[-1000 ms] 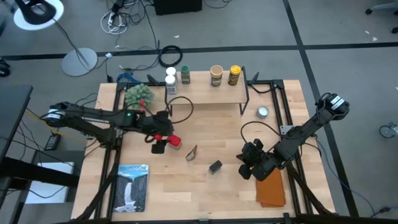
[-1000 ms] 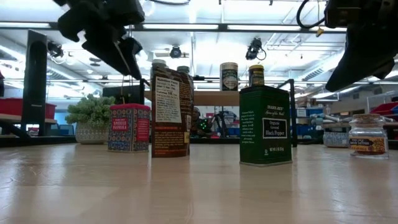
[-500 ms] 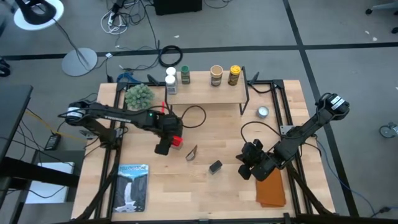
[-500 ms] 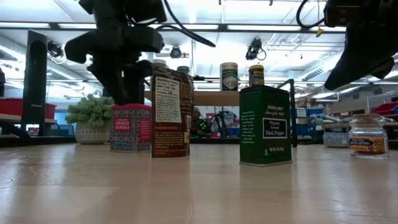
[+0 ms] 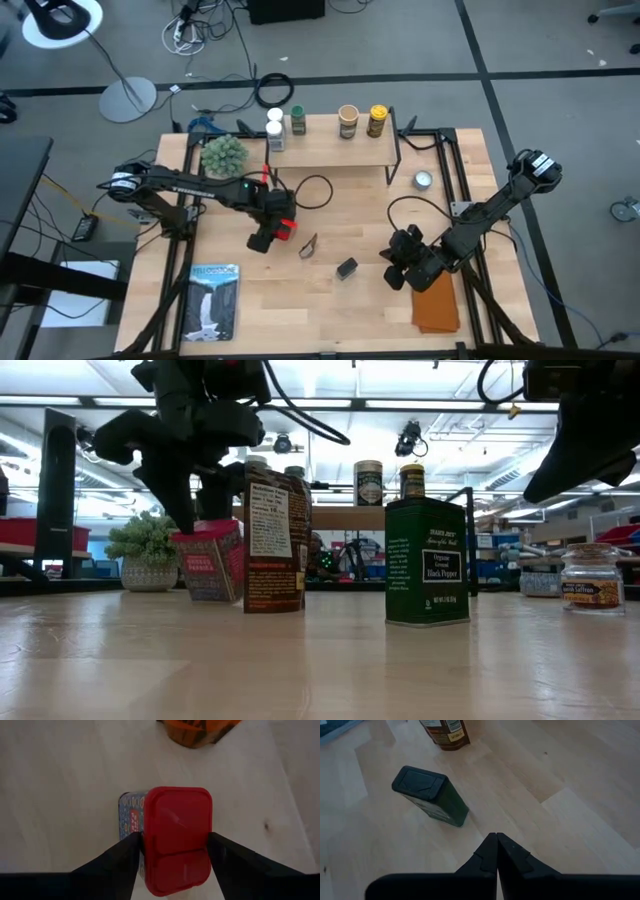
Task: Shelf spices
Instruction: Put the red seasoning can on the shelf
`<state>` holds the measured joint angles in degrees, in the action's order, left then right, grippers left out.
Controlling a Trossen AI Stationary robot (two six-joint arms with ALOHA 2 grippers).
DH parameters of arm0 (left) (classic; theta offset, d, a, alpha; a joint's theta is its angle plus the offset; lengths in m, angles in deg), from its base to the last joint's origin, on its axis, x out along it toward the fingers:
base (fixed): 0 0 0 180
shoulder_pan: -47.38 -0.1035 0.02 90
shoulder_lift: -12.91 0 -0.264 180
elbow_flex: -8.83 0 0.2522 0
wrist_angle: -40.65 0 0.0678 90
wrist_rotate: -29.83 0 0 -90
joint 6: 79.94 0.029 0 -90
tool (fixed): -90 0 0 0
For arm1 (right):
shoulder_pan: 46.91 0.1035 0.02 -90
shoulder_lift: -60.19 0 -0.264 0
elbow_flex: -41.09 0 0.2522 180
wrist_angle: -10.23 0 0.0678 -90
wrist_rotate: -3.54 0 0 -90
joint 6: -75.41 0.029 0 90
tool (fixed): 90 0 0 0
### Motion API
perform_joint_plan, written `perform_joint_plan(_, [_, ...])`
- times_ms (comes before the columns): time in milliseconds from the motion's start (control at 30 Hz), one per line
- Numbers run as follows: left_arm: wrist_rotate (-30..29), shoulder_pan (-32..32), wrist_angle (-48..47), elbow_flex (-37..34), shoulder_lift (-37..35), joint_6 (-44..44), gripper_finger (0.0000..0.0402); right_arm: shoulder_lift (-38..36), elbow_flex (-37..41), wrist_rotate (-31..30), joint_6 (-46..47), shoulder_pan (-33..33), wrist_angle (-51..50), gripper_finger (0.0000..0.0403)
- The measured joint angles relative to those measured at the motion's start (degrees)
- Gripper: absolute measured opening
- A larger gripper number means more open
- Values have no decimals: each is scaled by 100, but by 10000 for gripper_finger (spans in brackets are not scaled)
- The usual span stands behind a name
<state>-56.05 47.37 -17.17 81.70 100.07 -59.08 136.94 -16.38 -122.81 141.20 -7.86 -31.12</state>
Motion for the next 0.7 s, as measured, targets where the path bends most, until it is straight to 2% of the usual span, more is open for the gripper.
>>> perform_joint_plan(233, [-236, 0, 40, 0, 0, -14, 233, 0, 0, 0, -2, 13, 51, 4])
perform_joint_plan(367, [-591, 0, 28, 2, 0, -67, 233, 0, 0, 0, 0, 24, 56, 2])
perform_joint_plan(500, [-641, -4, 11, 10, 0, -152, 233, 0, 0, 1, -2, 24, 74, 4])
perform_joint_plan(700, [-807, -2, -462, 427, -9, -315, 233, 0, 0, 1, -13, 24, 81, 2])
